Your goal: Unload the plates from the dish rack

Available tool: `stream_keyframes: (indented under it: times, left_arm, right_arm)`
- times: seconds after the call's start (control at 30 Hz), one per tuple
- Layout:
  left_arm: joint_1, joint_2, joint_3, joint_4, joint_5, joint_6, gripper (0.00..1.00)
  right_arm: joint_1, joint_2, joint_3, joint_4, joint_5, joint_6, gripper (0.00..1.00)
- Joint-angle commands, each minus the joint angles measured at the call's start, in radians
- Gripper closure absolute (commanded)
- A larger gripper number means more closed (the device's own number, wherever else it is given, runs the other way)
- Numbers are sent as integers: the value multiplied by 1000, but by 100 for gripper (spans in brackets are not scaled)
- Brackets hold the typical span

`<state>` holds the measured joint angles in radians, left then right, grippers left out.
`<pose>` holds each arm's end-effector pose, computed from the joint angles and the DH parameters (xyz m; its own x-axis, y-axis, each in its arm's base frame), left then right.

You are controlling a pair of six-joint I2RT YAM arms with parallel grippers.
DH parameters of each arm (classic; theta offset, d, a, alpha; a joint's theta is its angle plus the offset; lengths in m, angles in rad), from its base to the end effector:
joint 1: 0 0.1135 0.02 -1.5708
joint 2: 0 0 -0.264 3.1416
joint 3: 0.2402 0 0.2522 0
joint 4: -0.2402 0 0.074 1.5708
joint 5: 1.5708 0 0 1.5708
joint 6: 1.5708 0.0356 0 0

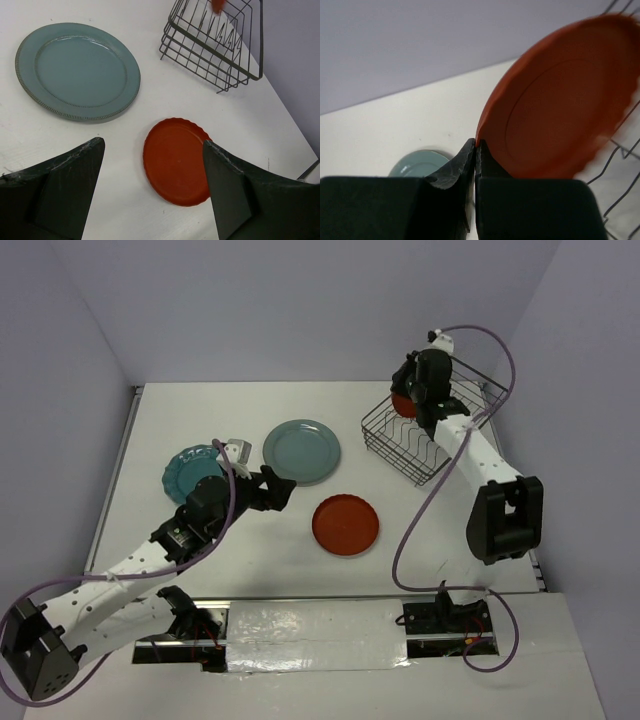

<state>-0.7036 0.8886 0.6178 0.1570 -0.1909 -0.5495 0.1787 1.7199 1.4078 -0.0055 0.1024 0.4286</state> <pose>0.1675 -0.1332 0.2983 -0.3305 -0.3920 -0.8585 0.3739 0.7808 -0.5005 0.4088 0.0701 0.3223 -0.3133 0.3635 -0.8773 0.0538 0.9291 0.3658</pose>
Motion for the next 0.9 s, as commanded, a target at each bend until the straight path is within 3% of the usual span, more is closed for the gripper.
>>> stream_keyframes:
  times: [0.0, 0.23, 0.4, 0.7, 0.87]
  left_arm:
    - [-4, -25, 30, 27, -21, 16, 9]
    - [-4, -45, 28, 19, -36, 16, 9]
    - [-5, -91, 11, 15, -77, 7, 9]
    - [-13, -243, -36, -33, -235, -39, 10]
    - [-16, -313, -53, -72, -346, -79, 10]
  right_arm:
    - [-4, -132, 89, -42, -24, -50, 100]
    - [54, -240, 118, -207, -135, -76, 100]
    - [238, -272, 178, -477, 50, -151, 100]
    - [594, -368, -13, -588, 335, -208, 100]
    - [772, -322, -53, -706, 414, -165, 100]
